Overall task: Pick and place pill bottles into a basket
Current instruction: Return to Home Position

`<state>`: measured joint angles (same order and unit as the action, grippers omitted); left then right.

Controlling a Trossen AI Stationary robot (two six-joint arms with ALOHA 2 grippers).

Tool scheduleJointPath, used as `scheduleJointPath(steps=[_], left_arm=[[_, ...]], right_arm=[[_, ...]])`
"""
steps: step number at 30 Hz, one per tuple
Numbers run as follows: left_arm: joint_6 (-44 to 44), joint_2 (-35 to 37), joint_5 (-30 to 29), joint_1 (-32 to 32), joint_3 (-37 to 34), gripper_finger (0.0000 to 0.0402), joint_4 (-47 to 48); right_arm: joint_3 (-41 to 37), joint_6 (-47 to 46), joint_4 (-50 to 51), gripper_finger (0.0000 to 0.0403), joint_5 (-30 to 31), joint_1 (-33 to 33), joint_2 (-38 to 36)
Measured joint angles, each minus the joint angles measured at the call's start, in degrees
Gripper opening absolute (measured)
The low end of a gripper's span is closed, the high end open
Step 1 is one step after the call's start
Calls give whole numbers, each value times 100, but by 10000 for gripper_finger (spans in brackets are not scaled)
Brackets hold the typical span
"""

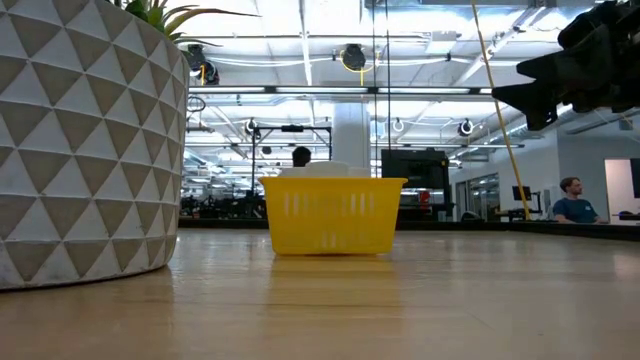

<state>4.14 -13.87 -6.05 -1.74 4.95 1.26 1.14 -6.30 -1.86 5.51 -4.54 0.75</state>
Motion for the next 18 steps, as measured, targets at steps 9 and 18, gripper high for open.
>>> scheduleJointPath(steps=[9,18], left_arm=[[65,86,-486,-55,-437,310,-775],[-148,243,-573,-61,-437,310,-855]], right_arm=[[-1,-199,-4,251,33,1,0],[-4,-127,-4,251,25,1,0]])
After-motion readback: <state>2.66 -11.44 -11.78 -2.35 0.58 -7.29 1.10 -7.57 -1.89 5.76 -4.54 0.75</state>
